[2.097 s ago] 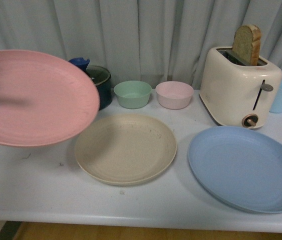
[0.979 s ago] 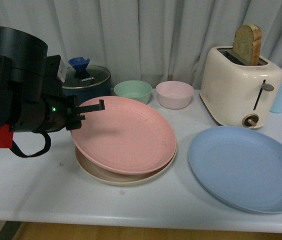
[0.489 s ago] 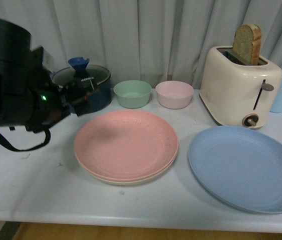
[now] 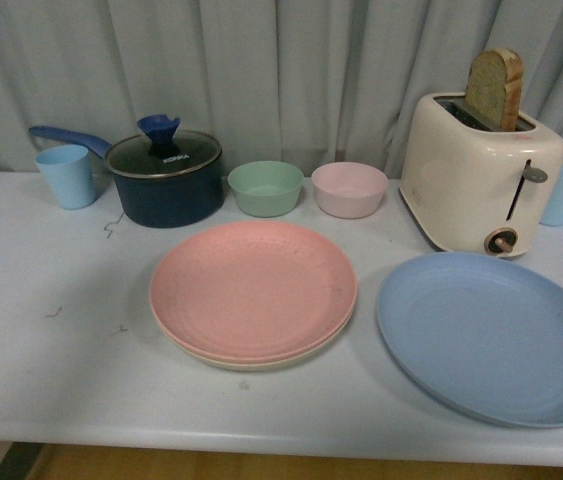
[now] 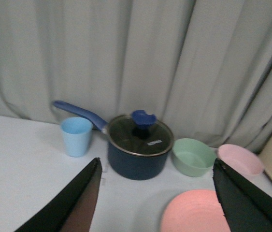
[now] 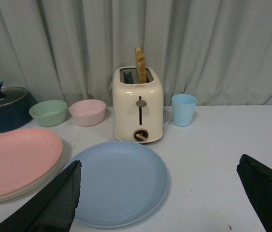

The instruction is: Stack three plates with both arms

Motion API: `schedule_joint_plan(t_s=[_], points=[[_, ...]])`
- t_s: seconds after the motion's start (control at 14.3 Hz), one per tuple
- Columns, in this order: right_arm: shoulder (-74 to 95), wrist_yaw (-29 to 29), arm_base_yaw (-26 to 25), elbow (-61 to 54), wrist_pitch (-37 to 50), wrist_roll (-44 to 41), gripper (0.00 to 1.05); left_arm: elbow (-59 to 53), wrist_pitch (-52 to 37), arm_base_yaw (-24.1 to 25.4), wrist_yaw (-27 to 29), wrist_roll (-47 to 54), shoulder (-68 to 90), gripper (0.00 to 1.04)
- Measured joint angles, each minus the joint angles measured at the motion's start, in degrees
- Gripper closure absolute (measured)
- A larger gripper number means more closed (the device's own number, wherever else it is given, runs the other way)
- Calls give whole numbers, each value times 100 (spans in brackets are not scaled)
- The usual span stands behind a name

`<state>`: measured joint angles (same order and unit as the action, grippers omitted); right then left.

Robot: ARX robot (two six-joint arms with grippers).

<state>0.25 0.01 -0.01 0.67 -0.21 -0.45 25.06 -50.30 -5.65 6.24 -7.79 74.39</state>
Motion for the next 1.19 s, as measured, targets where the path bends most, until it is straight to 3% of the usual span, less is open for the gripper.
schedule_joint_plan(t_s=[0.28, 0.35, 0.42, 0.7, 0.77, 1.19], points=[[0, -2, 0, 0, 0, 0, 6, -1110, 22, 146, -221, 649, -887, 83], [0, -2, 0, 0, 2, -2, 6, -1320, 74, 365, -487, 678, -1300, 101], [0, -2, 0, 0, 2, 0, 6, -1482, 170, 564, -568, 688, -1537, 103], [0, -2, 0, 0, 2, 0, 6, -2028, 826, 557, -623, 695, -2704, 103], [0, 0, 0, 0, 2, 0, 6, -2245, 549, 557, -623, 695, -2813, 103], [0, -2, 0, 0, 0, 0, 6, -2441, 2159, 557, -623, 695, -4513, 103]])
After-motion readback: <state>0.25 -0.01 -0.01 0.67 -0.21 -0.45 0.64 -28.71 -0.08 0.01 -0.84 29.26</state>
